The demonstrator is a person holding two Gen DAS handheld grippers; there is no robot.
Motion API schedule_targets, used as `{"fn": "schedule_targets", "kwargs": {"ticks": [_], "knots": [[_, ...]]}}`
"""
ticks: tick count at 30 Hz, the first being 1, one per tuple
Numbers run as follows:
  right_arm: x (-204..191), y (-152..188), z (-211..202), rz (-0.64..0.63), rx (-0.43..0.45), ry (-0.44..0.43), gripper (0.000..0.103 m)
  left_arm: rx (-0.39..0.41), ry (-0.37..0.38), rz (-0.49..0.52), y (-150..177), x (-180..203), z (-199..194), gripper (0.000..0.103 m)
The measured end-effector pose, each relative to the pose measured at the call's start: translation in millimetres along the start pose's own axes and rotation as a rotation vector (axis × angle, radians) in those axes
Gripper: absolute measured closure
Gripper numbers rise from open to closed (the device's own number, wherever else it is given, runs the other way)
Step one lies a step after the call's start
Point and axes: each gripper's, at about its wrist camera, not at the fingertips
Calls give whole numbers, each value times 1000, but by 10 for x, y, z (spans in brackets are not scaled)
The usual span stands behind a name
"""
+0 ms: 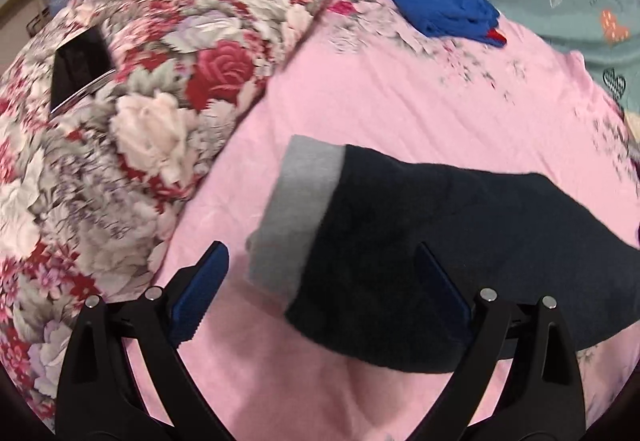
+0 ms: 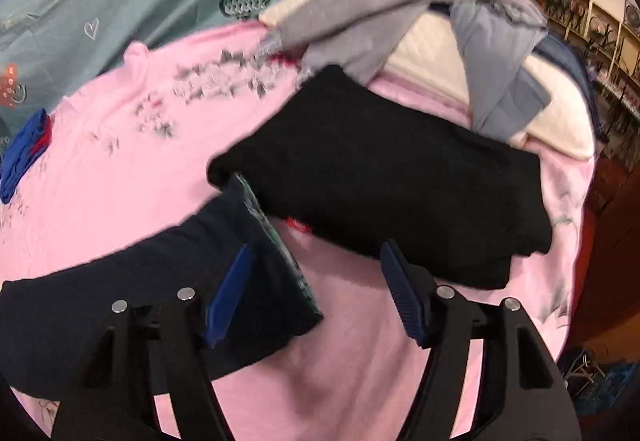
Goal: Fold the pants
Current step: 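Open both grippers and release the pants onto the sheet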
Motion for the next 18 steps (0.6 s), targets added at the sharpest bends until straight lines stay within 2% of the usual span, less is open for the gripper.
{"fn": "schedule_targets", "kwargs": {"ticks": [2, 3, 4, 5, 6, 8, 10, 12, 13, 15, 16, 18], "knots": [[-210, 33, 125, -87, -109, -160, 34, -8, -48, 1, -18, -23, 61, 8], [-321, 56, 225, -129, -178, -201, 34, -13, -92, -6, -33, -30, 134, 8], [-441, 106, 375, -166, -269, -219, 34, -25, -133, -12, -53, -40, 245, 8], [-492, 133, 442, -187, -299, -210, 33, -67, -186, -15, -90, -55, 409, 6], [-520, 142, 424, -222, -256, -173, 32, -86, -188, -20, -114, -89, 480, 2], [-423, 101, 403, -177, -233, -83, 31, -104, -131, -89, -161, -196, 486, 2], [-237, 105, 266, -78, -172, -26, 31, -104, -112, -115, -173, -228, 376, 2], [14, 86, 83, -3, -106, -44, 30, -33, -92, -121, -148, -201, 154, 2], [106, 91, 56, 33, -98, -23, 24, -7, -72, -118, -125, -175, 60, 2], [320, 89, -14, 102, -90, 0, 21, 39, 0, -97, -77, -76, -134, 2], [440, 113, -25, 137, -91, -11, 21, 91, 77, -54, -21, 39, -286, 2], [610, 216, 19, 190, -120, -55, 21, 134, 173, 40, 56, 226, -421, 2]]}}
Point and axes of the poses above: each gripper's, at about its wrist camera, not at the fingertips, and z roughly the way its jaws point, x to its right, y to its underside, and after that the axes turned 14 degrees about -x, right-handed
